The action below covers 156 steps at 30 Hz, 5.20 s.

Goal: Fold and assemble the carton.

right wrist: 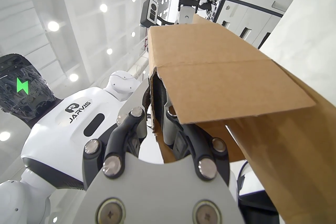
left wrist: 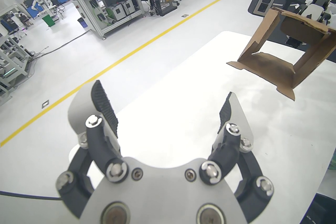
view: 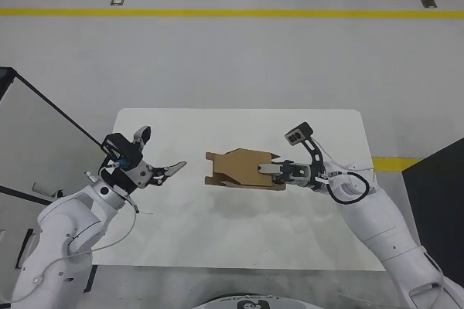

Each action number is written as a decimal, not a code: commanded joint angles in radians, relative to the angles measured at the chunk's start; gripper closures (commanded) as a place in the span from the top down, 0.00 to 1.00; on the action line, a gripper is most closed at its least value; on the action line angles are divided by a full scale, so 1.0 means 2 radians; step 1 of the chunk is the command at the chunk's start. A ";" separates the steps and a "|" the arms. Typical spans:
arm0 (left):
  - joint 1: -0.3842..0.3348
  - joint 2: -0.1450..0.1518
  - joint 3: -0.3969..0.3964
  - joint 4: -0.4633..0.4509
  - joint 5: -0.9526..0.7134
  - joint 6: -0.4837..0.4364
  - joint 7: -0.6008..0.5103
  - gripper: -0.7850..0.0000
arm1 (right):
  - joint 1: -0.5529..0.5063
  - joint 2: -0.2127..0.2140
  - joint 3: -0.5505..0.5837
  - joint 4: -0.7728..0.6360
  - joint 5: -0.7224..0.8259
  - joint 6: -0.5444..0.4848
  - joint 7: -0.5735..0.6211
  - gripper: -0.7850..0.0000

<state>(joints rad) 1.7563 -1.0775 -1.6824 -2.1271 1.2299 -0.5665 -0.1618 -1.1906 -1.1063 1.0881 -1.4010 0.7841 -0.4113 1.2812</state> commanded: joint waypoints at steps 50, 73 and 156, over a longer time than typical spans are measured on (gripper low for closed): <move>-0.048 0.012 0.092 -0.040 -0.070 -0.093 -0.101 0.00 | -0.028 -0.008 -0.002 -0.018 0.018 0.041 0.007 0.00; -0.050 0.017 0.102 -0.042 -0.067 -0.069 -0.098 0.00 | -0.046 -0.004 0.007 -0.045 -0.023 0.044 0.021 0.00; -0.063 0.030 0.133 -0.046 -0.067 -0.046 -0.111 0.00 | -0.056 -0.008 0.024 -0.022 0.009 0.067 -0.041 0.00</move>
<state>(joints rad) 1.6313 -1.0184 -1.4176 -2.2175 1.0956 -0.6542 -0.3845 -1.3031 -1.1220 1.1368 -1.4451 0.8027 -0.2788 1.2034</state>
